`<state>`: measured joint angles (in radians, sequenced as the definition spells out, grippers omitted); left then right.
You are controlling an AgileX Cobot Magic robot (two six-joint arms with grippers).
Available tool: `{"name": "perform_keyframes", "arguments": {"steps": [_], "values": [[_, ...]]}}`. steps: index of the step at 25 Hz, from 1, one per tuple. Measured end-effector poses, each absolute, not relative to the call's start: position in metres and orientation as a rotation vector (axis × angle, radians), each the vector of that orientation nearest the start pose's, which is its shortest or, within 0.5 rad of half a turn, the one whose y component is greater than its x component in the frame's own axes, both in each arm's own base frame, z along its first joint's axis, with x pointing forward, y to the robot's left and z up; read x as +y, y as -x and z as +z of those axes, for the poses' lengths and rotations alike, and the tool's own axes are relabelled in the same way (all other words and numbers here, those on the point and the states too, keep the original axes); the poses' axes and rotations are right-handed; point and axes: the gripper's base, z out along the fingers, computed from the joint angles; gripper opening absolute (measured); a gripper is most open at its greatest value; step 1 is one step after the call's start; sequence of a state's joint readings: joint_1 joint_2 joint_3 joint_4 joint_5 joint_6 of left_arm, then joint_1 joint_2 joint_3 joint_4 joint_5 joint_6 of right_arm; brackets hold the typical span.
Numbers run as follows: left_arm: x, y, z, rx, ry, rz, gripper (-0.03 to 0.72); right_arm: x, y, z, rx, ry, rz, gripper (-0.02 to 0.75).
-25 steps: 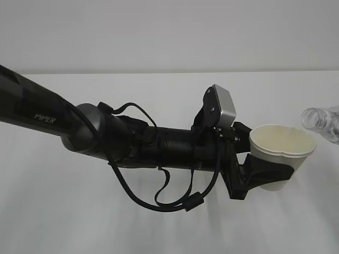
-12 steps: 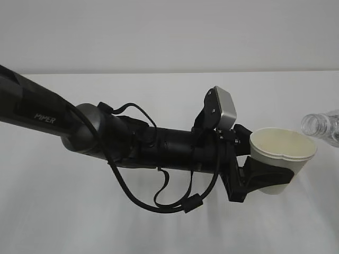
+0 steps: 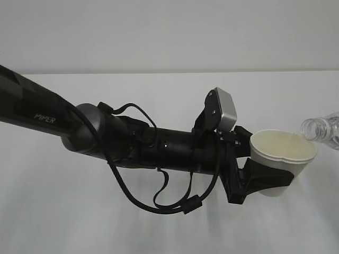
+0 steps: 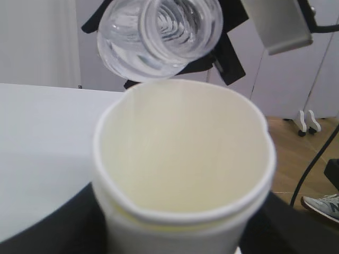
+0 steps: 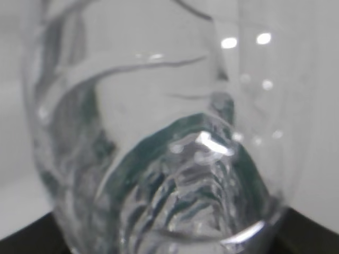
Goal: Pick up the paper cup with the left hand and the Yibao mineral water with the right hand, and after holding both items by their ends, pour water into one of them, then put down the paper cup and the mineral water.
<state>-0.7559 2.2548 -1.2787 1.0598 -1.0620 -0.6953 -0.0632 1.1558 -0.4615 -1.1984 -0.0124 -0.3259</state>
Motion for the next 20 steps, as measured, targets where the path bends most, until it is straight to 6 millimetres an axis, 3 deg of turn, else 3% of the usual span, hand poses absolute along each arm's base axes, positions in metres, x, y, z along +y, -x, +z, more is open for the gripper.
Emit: {"name": "perform_keyframes", "arguments": {"steps": [20], "values": [[-0.3532, -0.2729, 0.1260, 1.368, -1.278, -1.293, 0.461, -0.0131, -0.2153, 0.2217, 1.689, 1.595, -0.890, 0.456]]}}
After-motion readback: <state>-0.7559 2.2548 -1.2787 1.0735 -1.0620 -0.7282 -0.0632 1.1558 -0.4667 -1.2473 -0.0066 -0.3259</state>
